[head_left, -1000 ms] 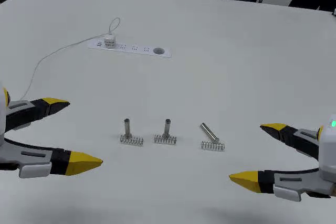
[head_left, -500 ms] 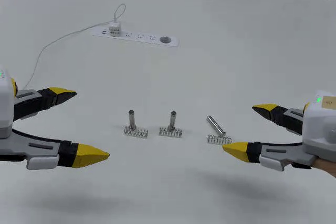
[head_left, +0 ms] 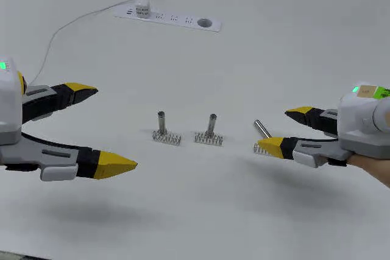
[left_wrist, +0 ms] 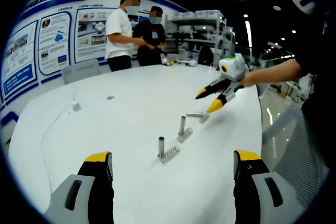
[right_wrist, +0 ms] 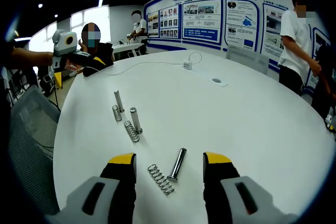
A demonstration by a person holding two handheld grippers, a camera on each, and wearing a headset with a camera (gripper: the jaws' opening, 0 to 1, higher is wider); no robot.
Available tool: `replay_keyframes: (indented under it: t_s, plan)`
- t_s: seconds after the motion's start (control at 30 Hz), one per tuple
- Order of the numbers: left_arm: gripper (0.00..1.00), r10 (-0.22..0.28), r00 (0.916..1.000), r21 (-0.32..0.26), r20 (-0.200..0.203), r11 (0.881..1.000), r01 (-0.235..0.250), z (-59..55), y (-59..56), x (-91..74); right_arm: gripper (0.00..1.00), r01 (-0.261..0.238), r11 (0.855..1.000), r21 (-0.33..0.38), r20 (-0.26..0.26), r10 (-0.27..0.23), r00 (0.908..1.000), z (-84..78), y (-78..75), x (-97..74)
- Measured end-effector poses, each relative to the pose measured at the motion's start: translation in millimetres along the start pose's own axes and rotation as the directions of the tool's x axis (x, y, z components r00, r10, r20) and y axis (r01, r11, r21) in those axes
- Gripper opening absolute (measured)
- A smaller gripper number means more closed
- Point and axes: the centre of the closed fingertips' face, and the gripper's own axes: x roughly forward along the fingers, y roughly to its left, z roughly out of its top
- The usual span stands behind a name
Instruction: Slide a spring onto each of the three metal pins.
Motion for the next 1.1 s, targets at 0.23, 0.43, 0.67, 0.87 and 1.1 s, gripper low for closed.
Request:
replay_keyframes:
  t_s: [0.23, 0.43, 0.67, 0.87, 1.1]
  plan:
    - [0.97, 0.003, 1.0, -0.019, 0.005, 1.0, -0.003, 0.6, 2.8, 6.6, 0.42, 0.007, 1.0, 0.021, -0.05, -0.006, 0.9987, -5.0, -8.2, 20.3]
    - [0.97, -0.001, 0.9999, -0.02, 0.01, 1.0, 0.001, 1.5, 2.6, 11.2, 0.32, 0.02, 0.999, 0.043, -0.083, -0.016, 0.9964, -7.2, -12.3, 30.2]
    - [0.96, 0.013, 0.9997, -0.051, 0.022, 0.999, -0.011, -0.4, 5.1, 14.2, 0.25, 0.042, 0.998, 0.052, -0.148, -0.034, 0.9883, -18.0, -16.8, 37.6]
    - [0.96, 0.003, 1.0, -0.05, 0.01, 0.999, -0.002, -4.4, 1.8, 14.7, 0.19, 0.061, 0.996, 0.065, -0.162, -0.05, 0.9855, -18.7, -19.7, 42.2]
    - [0.96, 0.003, 0.9999, -0.054, 0.012, 0.999, -0.003, -4.2, 2.4, 13.3, 0.16, 0.068, 0.997, 0.029, -0.218, -0.06, 0.9741, -26.8, -17.9, 46.9]
